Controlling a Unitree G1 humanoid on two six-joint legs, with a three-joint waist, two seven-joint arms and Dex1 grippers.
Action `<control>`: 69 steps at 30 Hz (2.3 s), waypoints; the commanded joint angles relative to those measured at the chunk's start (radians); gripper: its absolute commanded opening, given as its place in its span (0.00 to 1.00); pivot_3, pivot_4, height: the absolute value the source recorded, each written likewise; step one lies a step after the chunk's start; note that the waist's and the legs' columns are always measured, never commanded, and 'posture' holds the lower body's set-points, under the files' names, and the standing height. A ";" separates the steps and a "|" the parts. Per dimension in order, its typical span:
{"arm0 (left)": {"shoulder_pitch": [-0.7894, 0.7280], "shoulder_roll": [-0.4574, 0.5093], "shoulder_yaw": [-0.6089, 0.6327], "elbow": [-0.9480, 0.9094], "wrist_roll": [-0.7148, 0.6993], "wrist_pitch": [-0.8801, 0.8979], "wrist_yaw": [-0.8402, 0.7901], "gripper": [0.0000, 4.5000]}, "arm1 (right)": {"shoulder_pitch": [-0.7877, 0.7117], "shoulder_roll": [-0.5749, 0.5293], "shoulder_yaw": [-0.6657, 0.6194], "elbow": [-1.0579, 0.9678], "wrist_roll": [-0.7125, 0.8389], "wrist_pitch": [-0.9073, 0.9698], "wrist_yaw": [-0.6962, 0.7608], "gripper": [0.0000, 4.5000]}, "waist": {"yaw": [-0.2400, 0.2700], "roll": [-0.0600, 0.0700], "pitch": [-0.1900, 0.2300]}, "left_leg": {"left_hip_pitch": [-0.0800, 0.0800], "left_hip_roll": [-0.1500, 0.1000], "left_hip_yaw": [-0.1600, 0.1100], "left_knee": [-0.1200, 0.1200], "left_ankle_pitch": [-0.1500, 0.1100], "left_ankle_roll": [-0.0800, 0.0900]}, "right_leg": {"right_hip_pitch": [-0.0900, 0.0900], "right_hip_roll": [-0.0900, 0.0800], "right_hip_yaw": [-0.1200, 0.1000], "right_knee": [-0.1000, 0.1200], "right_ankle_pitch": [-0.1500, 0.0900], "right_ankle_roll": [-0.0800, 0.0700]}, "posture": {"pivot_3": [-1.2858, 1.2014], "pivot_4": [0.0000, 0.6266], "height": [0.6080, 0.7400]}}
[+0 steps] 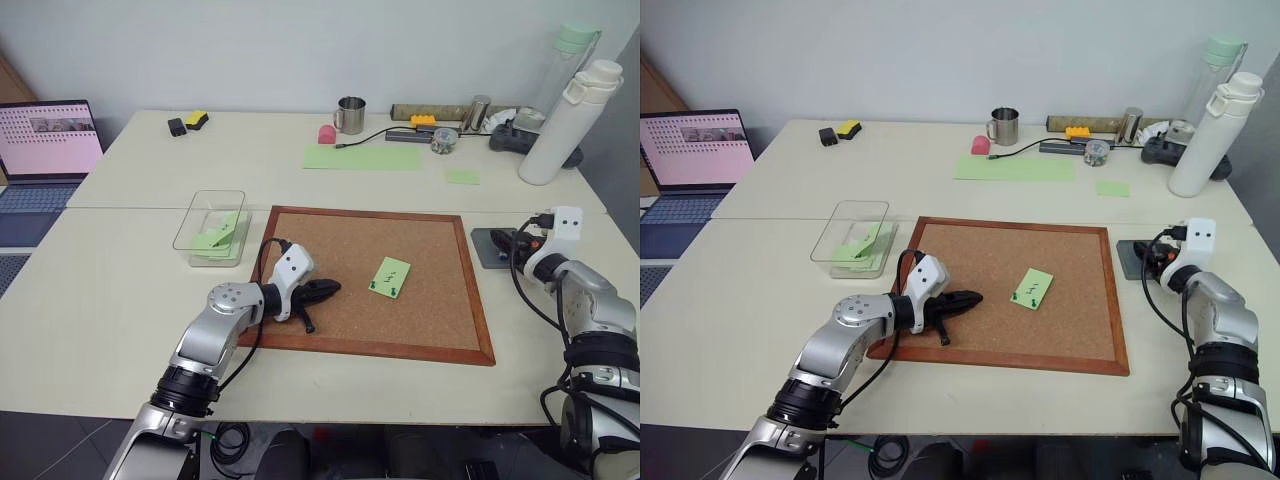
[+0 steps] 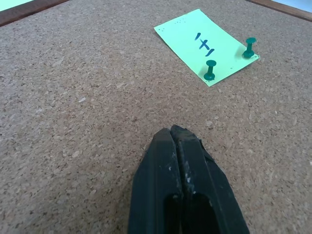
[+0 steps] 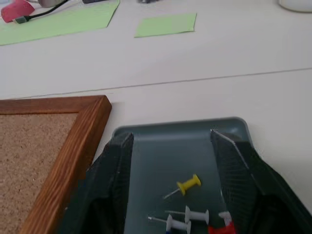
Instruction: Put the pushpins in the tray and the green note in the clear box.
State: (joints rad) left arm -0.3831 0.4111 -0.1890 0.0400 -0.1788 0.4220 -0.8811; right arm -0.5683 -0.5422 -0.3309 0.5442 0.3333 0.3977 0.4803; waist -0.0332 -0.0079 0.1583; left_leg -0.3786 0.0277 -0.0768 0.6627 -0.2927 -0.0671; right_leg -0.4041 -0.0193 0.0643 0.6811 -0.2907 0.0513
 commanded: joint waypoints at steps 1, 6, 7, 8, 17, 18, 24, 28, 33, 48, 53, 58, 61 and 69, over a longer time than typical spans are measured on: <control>0.023 0.014 -0.024 0.014 0.010 0.019 -0.006 0.00 | 0.019 -0.034 0.001 -0.111 0.011 -0.030 0.051 0.58 | 0.000 0.000 0.000 | 0.000 0.000 0.000 0.000 0.000 0.000 | 0.000 0.000 0.000 0.000 0.000 0.000 | 0.52 0.24 1.00; 0.014 0.012 -0.026 0.029 0.013 0.010 -0.009 0.00 | 0.164 -0.052 0.057 -0.450 0.118 0.097 0.207 0.58 | 0.002 0.000 0.000 | 0.000 0.000 0.000 0.000 0.000 0.000 | 0.000 0.000 -0.001 0.000 0.000 0.000 | 0.52 0.24 1.00; 0.013 0.012 -0.026 0.031 0.013 0.009 -0.010 0.00 | 0.200 -0.060 0.072 -0.534 0.152 0.130 0.240 0.58 | 0.002 0.000 0.000 | 0.000 0.000 -0.001 0.000 0.000 0.000 | 0.000 0.000 -0.001 0.000 0.000 0.000 | 0.52 0.24 1.00; 0.013 0.013 -0.026 0.032 0.013 0.007 -0.012 0.00 | 0.236 -0.065 0.086 -0.617 0.187 0.168 0.259 0.58 | 0.001 0.001 0.000 | 0.000 0.000 -0.001 0.000 0.000 0.000 | 0.000 0.000 -0.001 0.000 0.000 0.000 | 0.52 0.24 1.00; 0.010 0.016 -0.034 0.040 0.015 -0.006 -0.020 0.00 | 0.401 0.002 0.267 -0.971 0.224 0.253 0.220 0.58 | 0.002 0.000 0.000 | 0.000 0.000 -0.002 0.000 0.000 0.000 | 0.000 0.001 -0.001 0.000 0.000 0.000 | 0.52 0.24 1.00; 0.010 0.016 -0.034 0.041 0.015 -0.007 -0.021 0.00 | 0.410 0.013 0.285 -0.983 0.216 0.251 0.211 0.58 | 0.002 0.000 0.000 | 0.000 0.000 -0.002 0.000 0.000 0.000 | 0.000 0.001 -0.001 0.000 0.000 0.000 | 0.52 0.24 1.00; 0.006 0.018 -0.033 0.041 0.016 -0.006 -0.022 0.00 | 0.422 0.065 0.392 -0.984 0.111 0.194 0.143 0.58 | 0.002 0.000 0.000 | 0.000 0.000 -0.002 0.000 0.000 0.000 | 0.000 0.001 -0.002 0.000 0.000 0.000 | 0.52 0.24 1.00; 0.005 0.021 -0.032 0.039 0.018 -0.005 -0.022 0.00 | 0.417 0.096 0.401 -0.971 0.091 0.177 0.113 0.58 | 0.002 0.000 0.000 | 0.000 0.000 -0.002 0.000 0.000 0.000 | 0.000 0.001 -0.002 0.000 0.000 0.000 | 0.52 0.24 1.00; 0.003 0.017 -0.030 0.036 0.017 0.001 -0.017 0.00 | 0.403 0.110 0.422 -0.929 0.055 0.162 0.108 0.58 | 0.001 0.000 0.000 | 0.000 0.000 -0.002 0.000 0.000 0.000 | 0.000 0.001 -0.002 0.000 0.000 0.000 | 0.52 0.24 1.00; 0.015 0.016 -0.029 0.017 0.013 0.011 -0.005 0.00 | 0.384 0.117 0.463 -0.834 -0.009 0.162 0.118 0.50 | 0.001 0.000 0.000 | 0.000 0.000 -0.002 0.000 0.000 0.000 | 0.000 0.001 -0.002 0.000 0.000 0.000 | 0.52 0.24 1.00; 0.016 0.019 -0.027 0.017 0.013 0.011 -0.005 0.00 | 0.385 0.128 0.454 -0.833 0.001 0.162 0.111 0.25 | 0.001 0.000 0.000 | 0.000 0.000 -0.002 0.000 0.000 0.000 | 0.000 0.001 -0.002 0.000 0.000 0.000 | 0.52 0.24 1.00; 0.011 0.015 -0.026 0.020 0.010 0.013 -0.004 0.00 | 0.379 0.134 0.442 -0.829 0.001 0.161 0.101 0.04 | 0.001 0.000 0.000 | 0.000 0.000 -0.002 0.000 0.000 0.000 | 0.000 0.001 -0.002 0.000 0.000 0.000 | 0.52 0.24 1.00; 0.009 0.013 -0.027 0.021 0.011 0.011 -0.004 0.00 | 0.378 0.128 0.443 -0.829 -0.007 0.153 0.101 0.00 | 0.001 0.000 0.000 | 0.000 0.000 -0.002 0.000 0.000 0.000 | 0.000 0.001 -0.002 0.000 0.000 0.000 | 0.52 0.24 1.00; 0.016 0.016 -0.028 0.015 0.010 0.013 -0.006 0.00 | 0.376 0.146 0.399 -0.875 0.037 0.131 0.101 0.00 | 0.001 0.000 0.000 | 0.000 0.000 -0.002 0.000 0.000 0.000 | 0.000 0.001 -0.002 0.000 0.000 0.000 | 0.52 0.24 1.00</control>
State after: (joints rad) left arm -0.3870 0.4158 -0.1945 0.0476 -0.1789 0.4111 -0.8844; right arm -0.1770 -0.4040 0.1078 -0.2719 0.3388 0.5506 0.5839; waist -0.0318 -0.0076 0.1579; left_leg -0.3787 0.0279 -0.0792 0.6630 -0.2927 -0.0670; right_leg -0.4037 -0.0186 0.0624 0.6811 -0.2908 0.0514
